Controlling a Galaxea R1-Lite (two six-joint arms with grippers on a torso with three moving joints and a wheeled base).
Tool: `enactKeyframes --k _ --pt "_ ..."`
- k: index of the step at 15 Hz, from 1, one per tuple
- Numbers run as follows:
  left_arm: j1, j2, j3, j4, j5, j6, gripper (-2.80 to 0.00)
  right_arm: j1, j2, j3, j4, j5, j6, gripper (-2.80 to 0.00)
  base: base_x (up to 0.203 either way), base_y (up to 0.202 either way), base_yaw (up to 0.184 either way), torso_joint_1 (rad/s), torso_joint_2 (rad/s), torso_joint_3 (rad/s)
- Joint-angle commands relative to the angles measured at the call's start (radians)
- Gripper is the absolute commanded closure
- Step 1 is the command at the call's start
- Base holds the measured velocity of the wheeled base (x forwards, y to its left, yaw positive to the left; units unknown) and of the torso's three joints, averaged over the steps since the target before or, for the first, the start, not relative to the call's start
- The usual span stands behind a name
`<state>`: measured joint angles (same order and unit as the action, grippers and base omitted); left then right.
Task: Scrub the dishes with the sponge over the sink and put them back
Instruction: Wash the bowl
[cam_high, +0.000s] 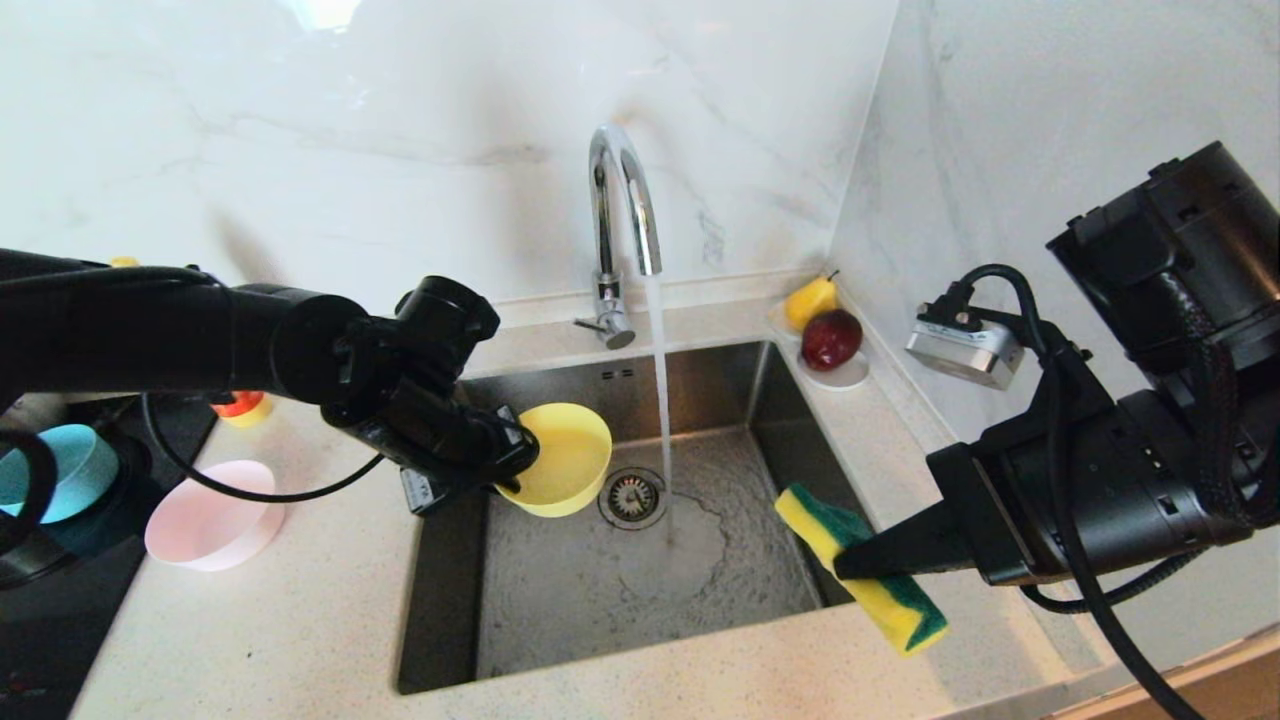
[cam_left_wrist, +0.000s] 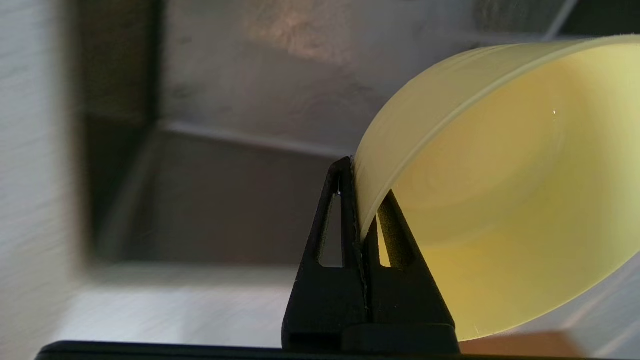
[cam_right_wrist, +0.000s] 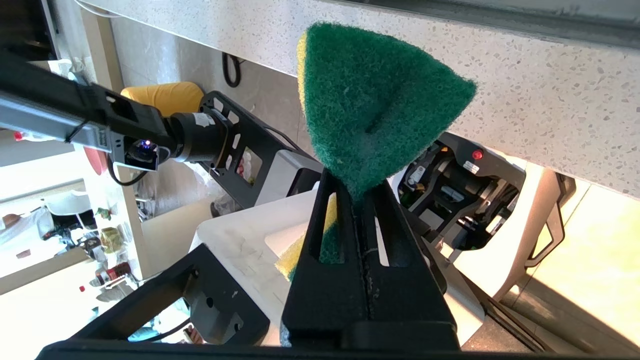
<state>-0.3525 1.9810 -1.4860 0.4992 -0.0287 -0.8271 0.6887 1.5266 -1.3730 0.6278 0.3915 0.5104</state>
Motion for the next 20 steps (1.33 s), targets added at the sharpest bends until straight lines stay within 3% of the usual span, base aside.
enactKeyframes --k 1,6,10,20 --pt "-0.014 0.101 -0.099 0.008 0.007 -0.037 0.0 0.002 -0.011 0.001 0.004 0.002 0.002 0.0 0.0 0.0 0.0 0.0 0.0 0.0" --pt "-0.083 0.206 -0.207 0.008 0.047 -0.074 0.0 0.002 -0.023 0.009 0.003 0.003 0.002 0.0 0.0 0.0 0.0 0.0 0.0 0.0" --pt "-0.117 0.306 -0.299 0.014 0.131 -0.098 0.0 0.0 -0.031 0.02 0.001 0.001 0.0 0.0 0.0 0.0 0.0 0.0 0.0 0.0" --pt "-0.137 0.397 -0.427 -0.006 0.135 -0.096 0.0 0.0 -0.046 0.041 0.0 0.004 -0.012 0.0 0.0 0.0 0.0 0.0 0.0 0.0"
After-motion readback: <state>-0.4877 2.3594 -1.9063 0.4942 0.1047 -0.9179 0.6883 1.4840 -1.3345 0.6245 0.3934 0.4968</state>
